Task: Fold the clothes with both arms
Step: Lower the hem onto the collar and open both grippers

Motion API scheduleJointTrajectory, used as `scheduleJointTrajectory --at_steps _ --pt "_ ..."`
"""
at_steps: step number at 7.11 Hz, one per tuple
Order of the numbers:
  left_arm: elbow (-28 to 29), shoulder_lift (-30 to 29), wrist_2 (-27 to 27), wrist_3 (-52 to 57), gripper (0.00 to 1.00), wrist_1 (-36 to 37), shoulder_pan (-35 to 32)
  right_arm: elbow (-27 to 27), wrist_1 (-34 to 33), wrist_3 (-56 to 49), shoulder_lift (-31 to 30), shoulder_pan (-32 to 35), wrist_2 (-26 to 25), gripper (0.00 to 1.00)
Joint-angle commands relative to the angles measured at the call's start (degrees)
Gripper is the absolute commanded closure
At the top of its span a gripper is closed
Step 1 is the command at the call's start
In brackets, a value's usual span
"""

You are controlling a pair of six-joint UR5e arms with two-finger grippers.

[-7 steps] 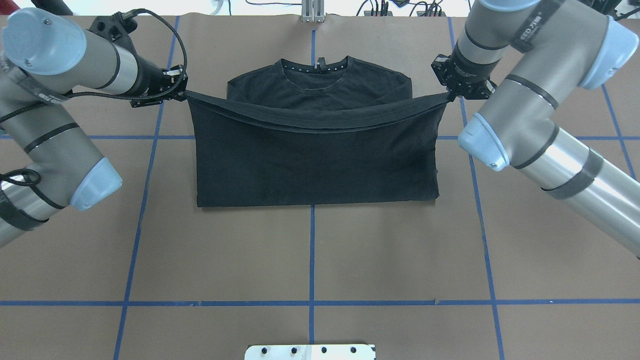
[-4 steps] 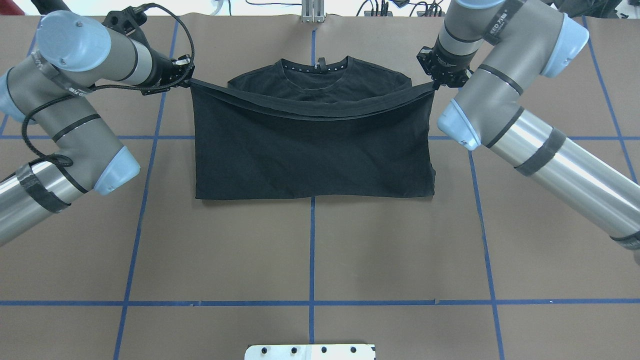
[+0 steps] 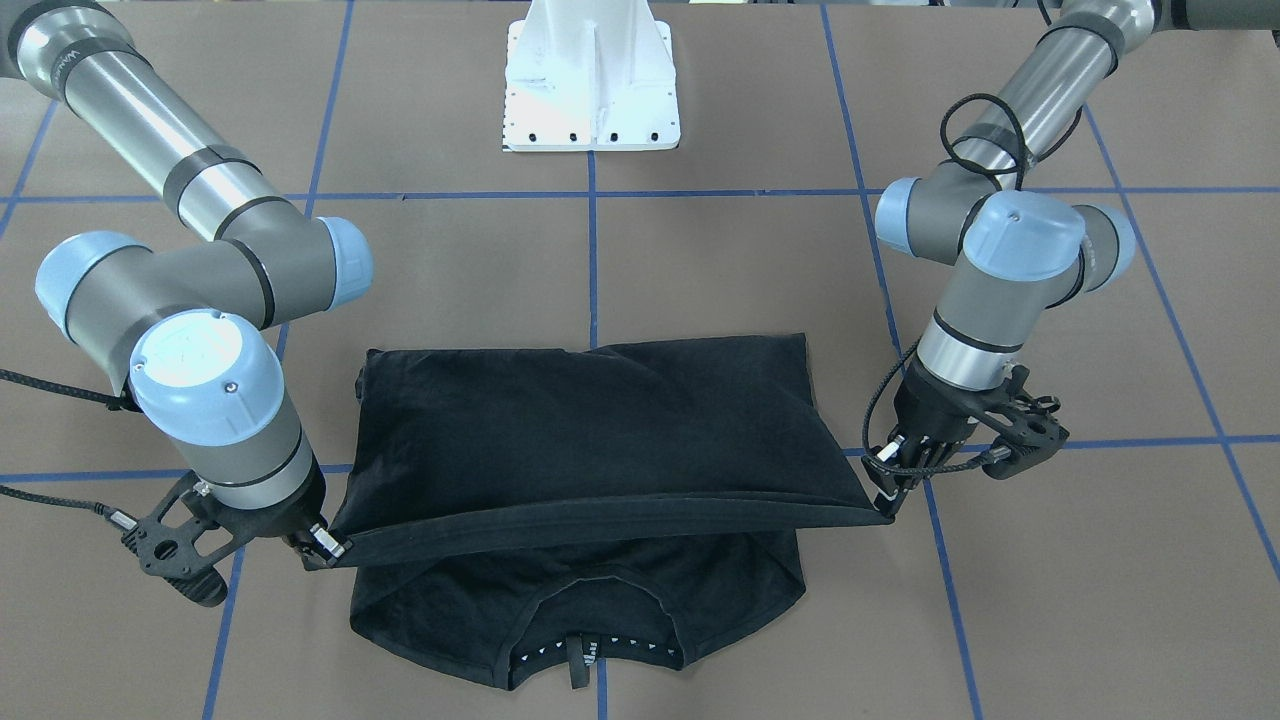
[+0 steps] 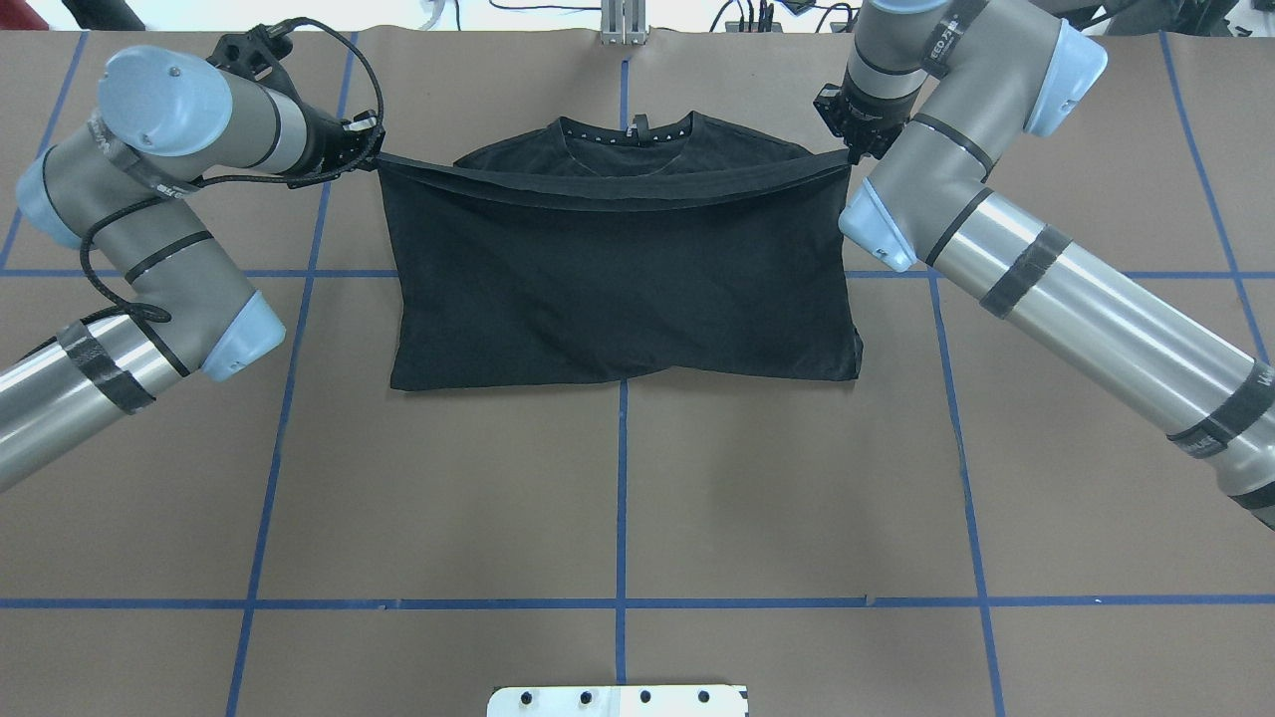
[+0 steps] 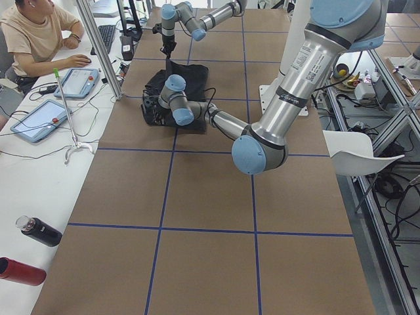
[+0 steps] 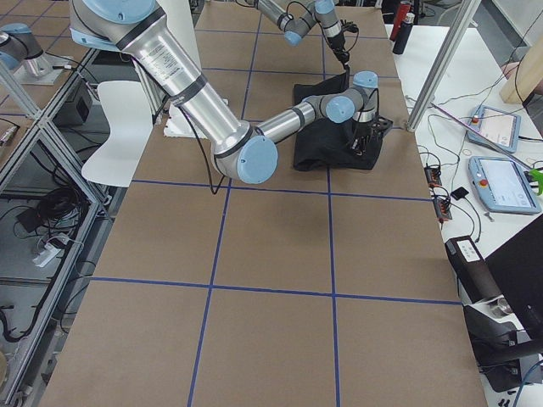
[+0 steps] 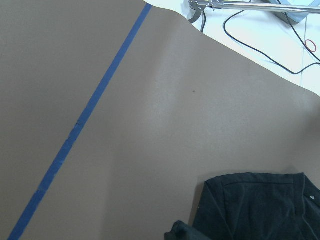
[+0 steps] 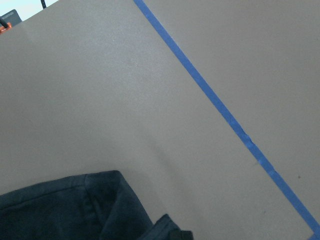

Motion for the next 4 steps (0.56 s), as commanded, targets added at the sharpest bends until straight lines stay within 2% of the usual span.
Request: scheduleJointTrajectory --at_steps 1,4 --pt "3.7 -0.9 0.5 -1.0 1.0 -3.1 0.0 -3.2 2.8 -0.1 0.1 -0.7 -2.0 1.0" --pt "6.9 -1.9 0.7 -1.1 0.97 -5.8 0.0 -4.4 3.7 0.0 0.7 -1.3 -2.2 1.0"
